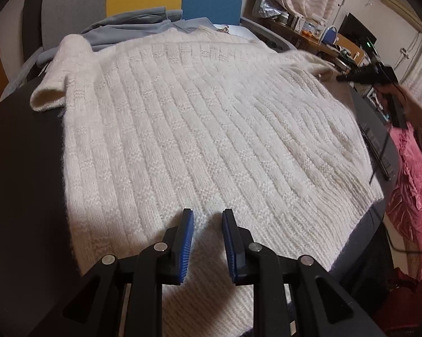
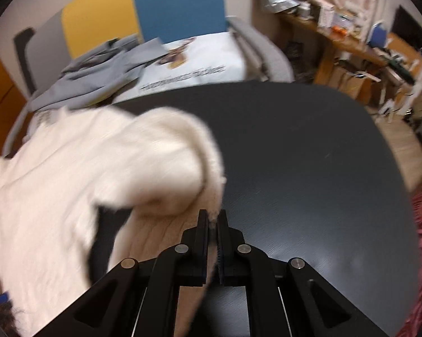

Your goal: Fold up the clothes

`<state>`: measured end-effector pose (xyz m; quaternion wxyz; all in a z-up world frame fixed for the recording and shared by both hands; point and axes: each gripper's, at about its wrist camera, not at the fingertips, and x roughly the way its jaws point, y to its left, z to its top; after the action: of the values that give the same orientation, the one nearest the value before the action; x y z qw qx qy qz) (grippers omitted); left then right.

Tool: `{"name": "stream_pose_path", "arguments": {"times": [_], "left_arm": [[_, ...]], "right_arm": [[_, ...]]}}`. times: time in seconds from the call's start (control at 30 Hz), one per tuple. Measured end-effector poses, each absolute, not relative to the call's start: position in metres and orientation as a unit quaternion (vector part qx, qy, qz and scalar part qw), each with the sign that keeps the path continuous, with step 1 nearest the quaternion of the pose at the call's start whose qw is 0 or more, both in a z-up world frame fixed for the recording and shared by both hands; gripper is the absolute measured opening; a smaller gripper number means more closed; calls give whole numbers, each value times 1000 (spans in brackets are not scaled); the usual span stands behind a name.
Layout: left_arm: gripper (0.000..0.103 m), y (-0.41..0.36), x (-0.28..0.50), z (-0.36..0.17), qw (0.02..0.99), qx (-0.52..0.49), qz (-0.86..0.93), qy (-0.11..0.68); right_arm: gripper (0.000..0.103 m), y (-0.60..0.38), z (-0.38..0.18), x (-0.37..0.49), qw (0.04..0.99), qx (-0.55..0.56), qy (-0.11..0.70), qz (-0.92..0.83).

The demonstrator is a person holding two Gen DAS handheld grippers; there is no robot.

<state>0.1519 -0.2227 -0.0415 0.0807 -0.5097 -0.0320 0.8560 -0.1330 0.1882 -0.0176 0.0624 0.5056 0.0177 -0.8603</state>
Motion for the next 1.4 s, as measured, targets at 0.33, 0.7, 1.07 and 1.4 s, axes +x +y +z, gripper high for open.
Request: {"name": "stream_pose_path", "arguments": {"times": [0.33,0.7,1.07,1.4], "left_arm": [[21,-220,147,-35,70,-513,855,-29],[21,-231,122,-36,55,-490,868,-61],[21,-228,120,-41,52,-488,870,-54],[21,-231,123,-43,58,-485,871,-48]], "right_arm": [[33,213,-19,-168,11,468,-12,-884],[52,129,-20,-67,247,434,-25,-866],[1,89,-50,-87,230,442,33,-866],[11,229,-22,-102,72,434,40,-897]]}}
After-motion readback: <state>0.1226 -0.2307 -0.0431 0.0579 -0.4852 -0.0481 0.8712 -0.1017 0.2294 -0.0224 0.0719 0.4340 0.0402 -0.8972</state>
